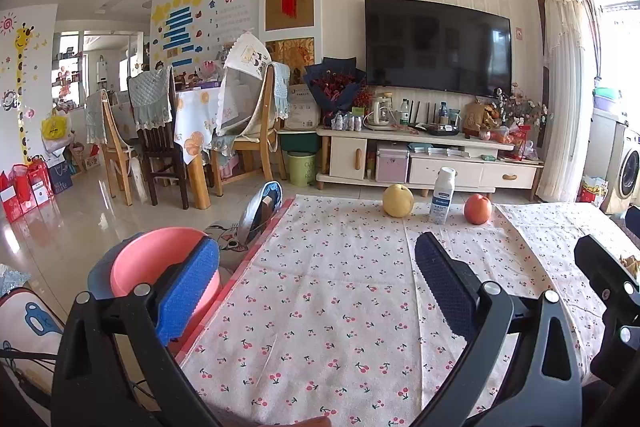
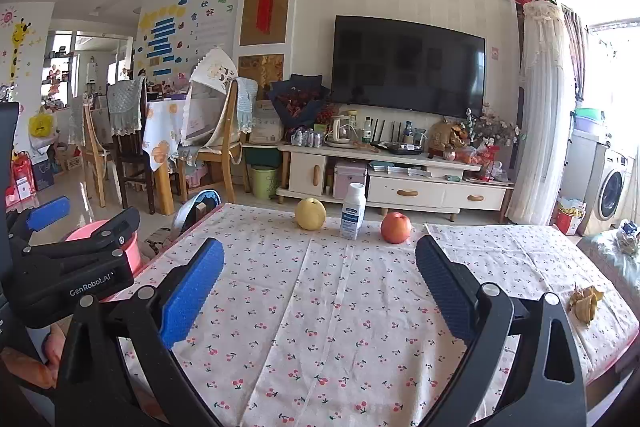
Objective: Collect trash
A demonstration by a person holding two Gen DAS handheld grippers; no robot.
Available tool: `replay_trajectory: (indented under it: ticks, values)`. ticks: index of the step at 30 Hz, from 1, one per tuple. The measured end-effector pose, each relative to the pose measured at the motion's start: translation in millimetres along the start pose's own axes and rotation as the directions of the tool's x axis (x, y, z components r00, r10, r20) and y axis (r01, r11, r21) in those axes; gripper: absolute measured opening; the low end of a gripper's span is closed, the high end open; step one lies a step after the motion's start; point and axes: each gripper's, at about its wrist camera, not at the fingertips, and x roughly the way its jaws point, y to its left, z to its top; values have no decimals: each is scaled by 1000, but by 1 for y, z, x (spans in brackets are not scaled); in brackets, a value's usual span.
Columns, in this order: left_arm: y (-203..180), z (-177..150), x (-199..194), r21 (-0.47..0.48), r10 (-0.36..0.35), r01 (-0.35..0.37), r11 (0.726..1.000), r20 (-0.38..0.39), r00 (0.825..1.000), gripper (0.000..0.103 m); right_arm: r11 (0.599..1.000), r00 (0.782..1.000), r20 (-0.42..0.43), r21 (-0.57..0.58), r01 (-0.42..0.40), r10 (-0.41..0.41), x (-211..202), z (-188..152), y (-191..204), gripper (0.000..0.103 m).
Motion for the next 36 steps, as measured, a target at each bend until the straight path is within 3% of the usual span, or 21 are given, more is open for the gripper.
replay_trajectory:
  ticks: [19,36]
  values:
    - [-15,0,-11,44,-10,9,999,11,1000,99,999,999,26,44,32,-33,-15,2,-14,97]
    - [-20,-10,4,57,-21,22,998,-23,1000,99,999,999,38,49,16,-18,-9,-6,-17,97]
